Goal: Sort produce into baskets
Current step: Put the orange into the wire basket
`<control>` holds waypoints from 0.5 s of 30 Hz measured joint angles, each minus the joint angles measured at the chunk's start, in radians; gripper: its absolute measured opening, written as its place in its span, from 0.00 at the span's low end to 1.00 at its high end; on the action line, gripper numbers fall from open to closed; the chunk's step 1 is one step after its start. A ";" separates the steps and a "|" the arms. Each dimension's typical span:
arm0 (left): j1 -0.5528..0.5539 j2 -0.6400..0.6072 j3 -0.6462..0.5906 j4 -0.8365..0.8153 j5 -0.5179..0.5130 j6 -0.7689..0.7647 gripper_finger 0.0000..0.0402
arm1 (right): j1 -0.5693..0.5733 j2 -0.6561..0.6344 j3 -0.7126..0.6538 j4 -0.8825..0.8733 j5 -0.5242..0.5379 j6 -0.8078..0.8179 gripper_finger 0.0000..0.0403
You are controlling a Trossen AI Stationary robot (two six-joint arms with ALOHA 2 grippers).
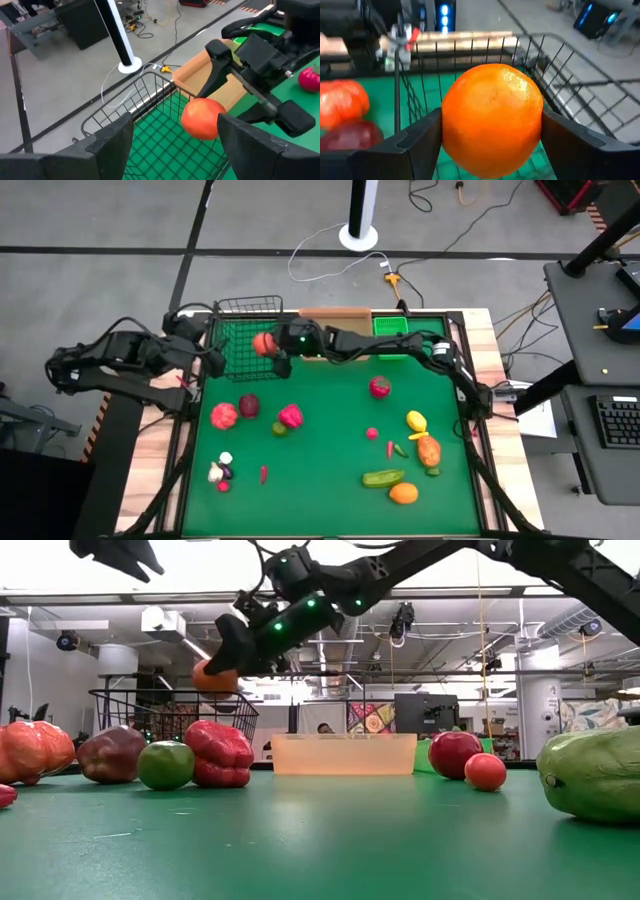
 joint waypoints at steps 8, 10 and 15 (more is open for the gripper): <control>0.000 -0.005 -0.044 0.040 0.010 -0.018 0.67 | 0.000 0.001 0.078 -0.142 -0.003 -0.008 0.72; 0.000 -0.001 -0.044 0.051 0.011 -0.018 0.67 | 0.000 0.001 0.078 -0.152 -0.019 -0.009 0.75; 0.000 0.007 -0.044 0.056 0.011 -0.018 0.67 | 0.000 0.001 0.063 -0.151 -0.053 -0.010 0.84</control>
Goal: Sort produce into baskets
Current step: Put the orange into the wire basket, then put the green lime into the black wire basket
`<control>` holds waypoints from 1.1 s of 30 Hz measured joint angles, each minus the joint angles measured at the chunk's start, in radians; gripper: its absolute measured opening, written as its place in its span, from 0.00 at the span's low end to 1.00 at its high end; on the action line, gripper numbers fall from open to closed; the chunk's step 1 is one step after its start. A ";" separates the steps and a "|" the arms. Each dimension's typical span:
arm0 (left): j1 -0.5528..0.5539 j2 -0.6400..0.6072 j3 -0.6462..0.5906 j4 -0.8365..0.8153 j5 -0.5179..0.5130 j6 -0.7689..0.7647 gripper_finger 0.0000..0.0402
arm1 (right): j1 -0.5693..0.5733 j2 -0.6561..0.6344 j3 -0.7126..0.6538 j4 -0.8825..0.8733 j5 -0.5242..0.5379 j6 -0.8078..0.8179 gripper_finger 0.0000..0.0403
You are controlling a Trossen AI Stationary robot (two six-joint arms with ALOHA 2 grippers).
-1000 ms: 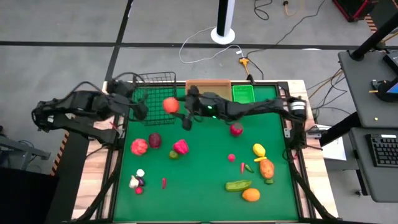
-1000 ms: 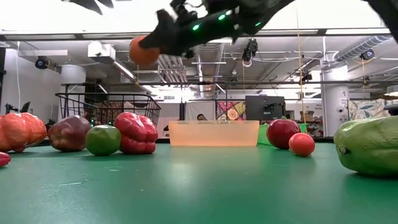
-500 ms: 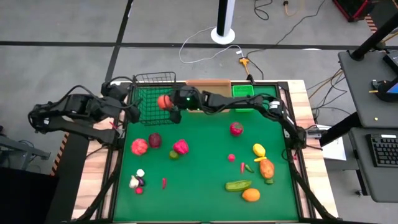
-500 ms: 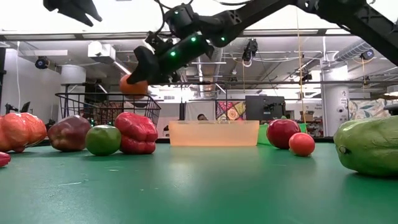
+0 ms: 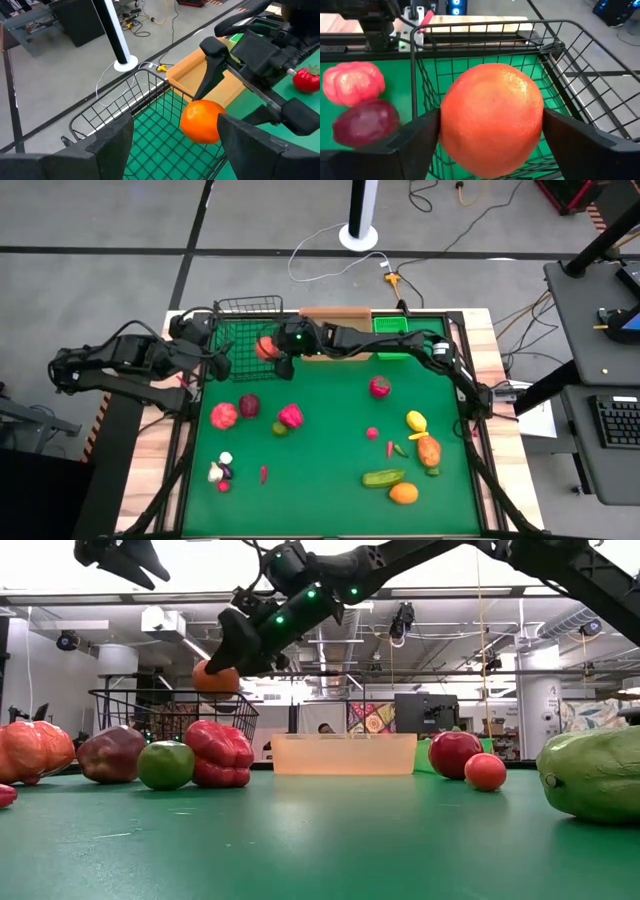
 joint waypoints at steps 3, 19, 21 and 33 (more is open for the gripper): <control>0.000 0.003 0.000 0.002 0.001 -0.005 0.67 | 0.000 0.000 -0.010 0.000 0.000 -0.008 0.87; -0.007 0.034 -0.007 0.006 0.158 -0.057 0.67 | 0.008 -0.184 -0.030 -0.202 0.002 -0.117 0.88; -0.022 0.054 -0.014 0.011 0.165 -0.078 0.67 | 0.013 -0.238 -0.053 -0.281 0.002 -0.117 0.88; -0.184 0.255 -0.022 0.072 0.247 -0.112 0.67 | 0.072 -0.689 -0.505 -0.301 0.012 0.047 0.88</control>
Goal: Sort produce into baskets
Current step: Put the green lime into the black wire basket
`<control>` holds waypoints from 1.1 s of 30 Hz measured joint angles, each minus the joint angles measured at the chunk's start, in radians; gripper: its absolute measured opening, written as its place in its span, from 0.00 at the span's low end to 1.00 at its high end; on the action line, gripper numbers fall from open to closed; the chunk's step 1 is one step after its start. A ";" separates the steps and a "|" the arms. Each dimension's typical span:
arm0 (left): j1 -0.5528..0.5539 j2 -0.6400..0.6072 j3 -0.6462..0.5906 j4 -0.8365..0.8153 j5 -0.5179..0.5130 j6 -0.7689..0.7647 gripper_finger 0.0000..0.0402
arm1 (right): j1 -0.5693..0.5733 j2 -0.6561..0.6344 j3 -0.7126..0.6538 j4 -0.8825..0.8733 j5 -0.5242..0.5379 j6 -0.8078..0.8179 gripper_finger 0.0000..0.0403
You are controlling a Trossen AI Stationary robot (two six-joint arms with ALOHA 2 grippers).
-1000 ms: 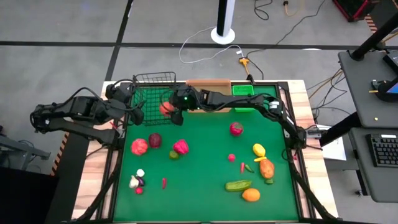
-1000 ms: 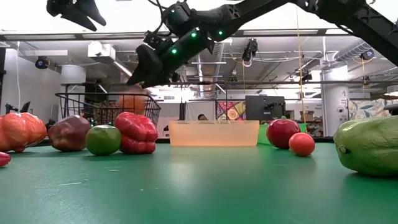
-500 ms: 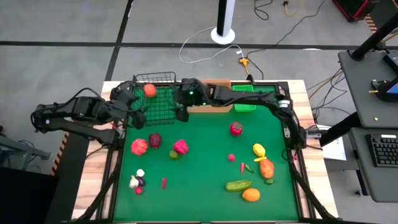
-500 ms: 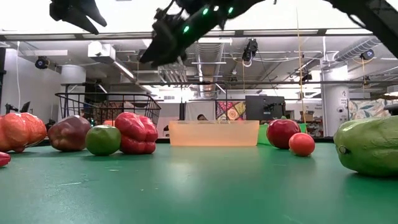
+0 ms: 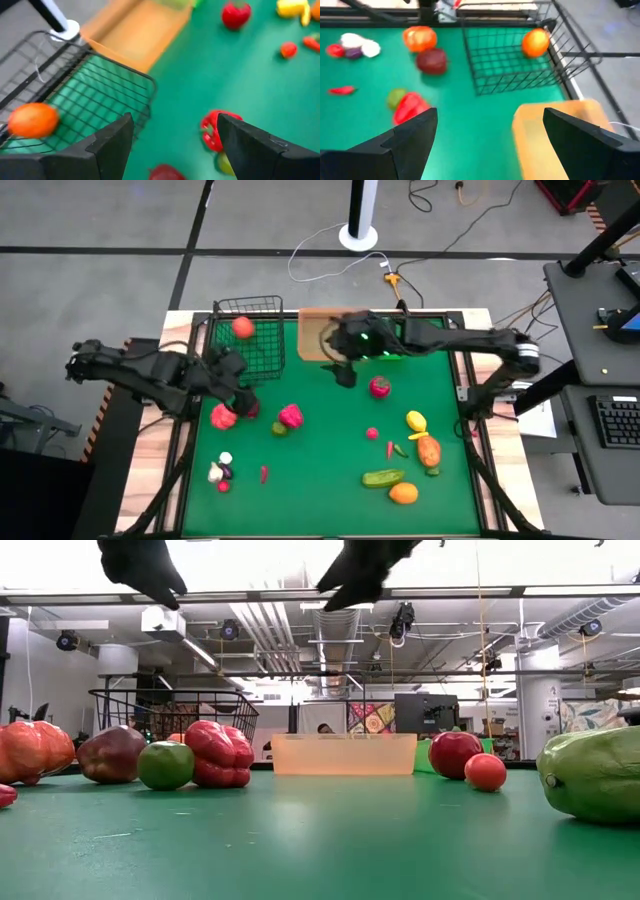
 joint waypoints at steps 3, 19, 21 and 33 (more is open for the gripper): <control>-0.032 0.051 0.000 0.016 0.033 0.000 0.67 | 0.034 -0.088 -0.102 0.043 0.001 0.048 0.88; -0.250 0.385 -0.005 0.099 0.160 0.114 0.67 | 0.267 -0.269 -0.291 0.066 0.189 0.158 0.88; -0.253 0.425 -0.006 0.125 0.160 0.114 0.67 | 0.276 -0.270 -0.297 0.067 0.190 0.171 0.88; -0.255 0.602 -0.007 0.157 0.176 0.095 0.67 | 0.287 -0.270 -0.317 0.066 0.191 0.200 0.88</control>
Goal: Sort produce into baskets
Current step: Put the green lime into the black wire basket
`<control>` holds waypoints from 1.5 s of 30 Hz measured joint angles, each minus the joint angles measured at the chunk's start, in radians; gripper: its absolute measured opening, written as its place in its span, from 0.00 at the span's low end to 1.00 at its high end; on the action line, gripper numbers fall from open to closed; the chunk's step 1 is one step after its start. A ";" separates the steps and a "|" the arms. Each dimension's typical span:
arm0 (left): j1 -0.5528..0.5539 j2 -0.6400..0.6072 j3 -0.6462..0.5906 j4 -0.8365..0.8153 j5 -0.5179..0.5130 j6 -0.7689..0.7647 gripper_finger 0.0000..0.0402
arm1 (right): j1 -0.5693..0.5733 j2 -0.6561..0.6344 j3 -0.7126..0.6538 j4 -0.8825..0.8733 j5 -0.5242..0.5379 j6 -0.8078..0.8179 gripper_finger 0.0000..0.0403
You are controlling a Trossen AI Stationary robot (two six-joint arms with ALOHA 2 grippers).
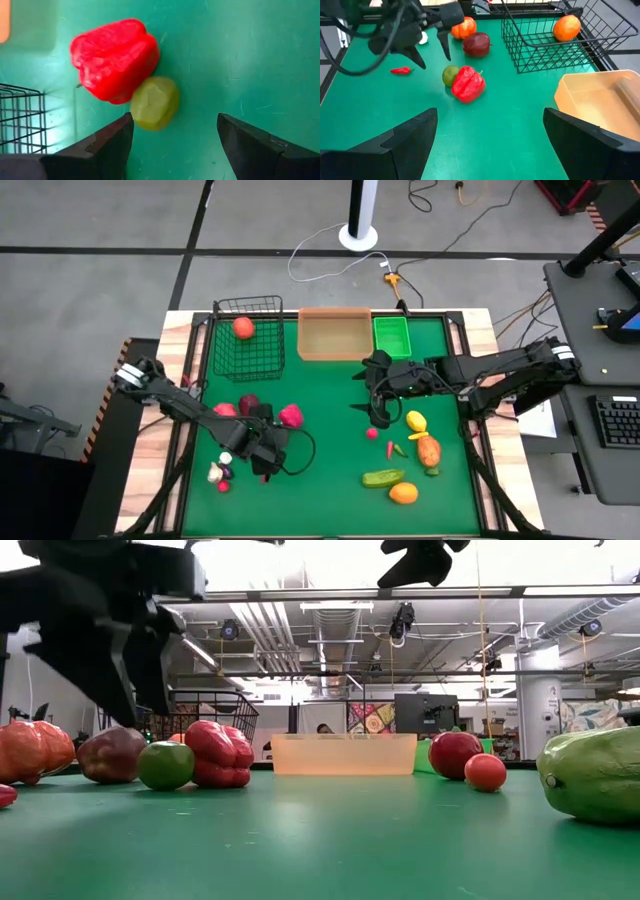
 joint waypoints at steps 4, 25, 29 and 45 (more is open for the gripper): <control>0.002 0.028 -0.016 0.038 -0.005 -0.005 0.65 | 0.000 0.000 0.000 0.001 0.000 0.000 0.88; 0.023 0.025 -0.178 0.253 -0.079 -0.031 0.59 | 0.000 0.000 -0.001 0.000 0.016 -0.008 0.88; 0.023 0.025 -0.178 0.252 -0.079 -0.033 0.53 | 0.000 0.000 -0.001 0.000 0.016 -0.008 0.88; 0.019 -0.038 0.000 -0.027 -0.050 -0.006 0.40 | 0.000 0.000 -0.002 0.000 0.017 -0.014 0.88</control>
